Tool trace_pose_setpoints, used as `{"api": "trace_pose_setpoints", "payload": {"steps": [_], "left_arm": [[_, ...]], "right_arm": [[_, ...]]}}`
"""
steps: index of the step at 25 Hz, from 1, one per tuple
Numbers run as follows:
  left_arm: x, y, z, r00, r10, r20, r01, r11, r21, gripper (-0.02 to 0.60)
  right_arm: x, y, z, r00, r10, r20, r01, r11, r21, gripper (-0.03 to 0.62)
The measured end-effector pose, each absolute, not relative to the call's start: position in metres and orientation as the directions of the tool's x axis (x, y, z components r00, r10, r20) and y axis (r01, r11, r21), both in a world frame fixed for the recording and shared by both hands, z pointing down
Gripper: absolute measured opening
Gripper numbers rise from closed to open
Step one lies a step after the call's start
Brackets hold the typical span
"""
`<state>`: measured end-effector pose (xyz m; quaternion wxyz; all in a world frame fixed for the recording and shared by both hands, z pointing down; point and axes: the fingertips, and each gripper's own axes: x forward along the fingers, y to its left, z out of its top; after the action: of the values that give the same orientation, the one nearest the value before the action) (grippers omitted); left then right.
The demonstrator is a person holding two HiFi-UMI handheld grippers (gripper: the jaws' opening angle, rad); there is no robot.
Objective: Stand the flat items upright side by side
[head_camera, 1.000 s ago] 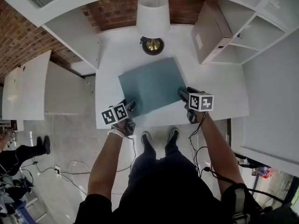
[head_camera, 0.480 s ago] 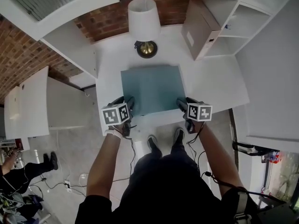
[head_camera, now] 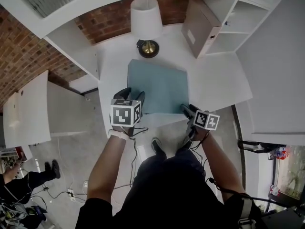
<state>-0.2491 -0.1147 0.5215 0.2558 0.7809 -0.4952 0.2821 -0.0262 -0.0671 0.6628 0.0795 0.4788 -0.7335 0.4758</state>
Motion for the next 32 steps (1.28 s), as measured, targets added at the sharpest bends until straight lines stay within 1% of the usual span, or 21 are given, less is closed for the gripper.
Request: {"api": "trace_pose_setpoints", "payload": {"steps": [5,7,8,10,11,13,14,17,20,23,26,28,29,30,32], "left_arm": [[-0.208,-0.113,0.481,0.414,-0.623,0.663,-0.881,-0.459,0.119,0.224],[-0.189,-0.112,0.467,0.423,-0.624,0.657,-0.867,-0.489,0.094,0.224],[-0.180,-0.111,0.461,0.423,-0.626,0.655,-0.861,-0.503,0.076,0.224],[-0.161,-0.109,0.450,0.425,-0.631,0.650,-0.851,-0.522,0.050,0.224],[-0.152,-0.106,0.445,0.429,-0.632,0.645,-0.847,-0.529,0.045,0.224],[-0.133,-0.101,0.434,0.441,-0.633,0.636,-0.839,-0.542,0.042,0.224],[-0.123,-0.099,0.429,0.447,-0.634,0.631,-0.836,-0.547,0.043,0.224],[-0.093,-0.094,0.417,0.468,-0.629,0.621,-0.827,-0.559,0.057,0.227],[-0.063,-0.089,0.410,0.487,-0.613,0.622,-0.815,-0.575,0.071,0.227],[-0.037,-0.084,0.406,0.495,-0.596,0.632,-0.796,-0.602,0.055,0.227],[-0.021,-0.081,0.403,0.491,-0.601,0.631,-0.794,-0.606,0.040,0.227],[-0.009,-0.080,0.402,0.492,-0.604,0.627,-0.796,-0.604,0.043,0.227],[-0.003,-0.079,0.401,0.494,-0.603,0.627,-0.795,-0.605,0.045,0.227],[0.003,-0.078,0.401,0.496,-0.600,0.627,-0.793,-0.608,0.046,0.227],[0.014,-0.075,0.400,0.503,-0.596,0.626,-0.787,-0.615,0.046,0.227]], "right_arm": [[-0.013,-0.053,0.665,-0.558,-0.654,0.510,-0.692,0.029,-0.721,0.264],[-0.005,-0.052,0.667,-0.551,-0.662,0.508,-0.682,0.008,-0.731,0.265],[0.001,-0.052,0.668,-0.540,-0.664,0.517,-0.690,-0.002,-0.724,0.282],[0.013,-0.052,0.670,-0.516,-0.656,0.551,-0.726,-0.007,-0.688,0.344],[0.018,-0.052,0.670,-0.505,-0.648,0.570,-0.754,0.009,-0.657,0.351],[0.025,-0.054,0.665,-0.490,-0.626,0.607,-0.814,0.080,-0.575,0.349],[0.026,-0.056,0.662,-0.489,-0.613,0.621,-0.836,0.127,-0.533,0.338],[0.030,-0.059,0.655,-0.503,-0.571,0.649,-0.859,0.244,-0.451,0.265],[0.040,-0.061,0.644,-0.515,-0.569,0.641,-0.856,0.303,-0.418,0.270],[0.048,-0.052,0.607,-0.559,-0.614,0.557,-0.828,0.383,-0.409,0.272],[0.042,-0.029,0.565,-0.634,-0.637,0.440,-0.774,0.514,-0.371,0.256],[0.031,-0.015,0.540,-0.657,-0.643,0.393,-0.748,0.621,-0.234,0.270],[0.026,-0.011,0.529,-0.650,-0.658,0.380,-0.743,0.655,-0.136,0.296],[0.021,-0.008,0.519,-0.638,-0.677,0.367,-0.740,0.670,-0.050,0.317],[0.010,-0.006,0.506,-0.617,-0.707,0.346,-0.743,0.668,0.040,0.360]]}}
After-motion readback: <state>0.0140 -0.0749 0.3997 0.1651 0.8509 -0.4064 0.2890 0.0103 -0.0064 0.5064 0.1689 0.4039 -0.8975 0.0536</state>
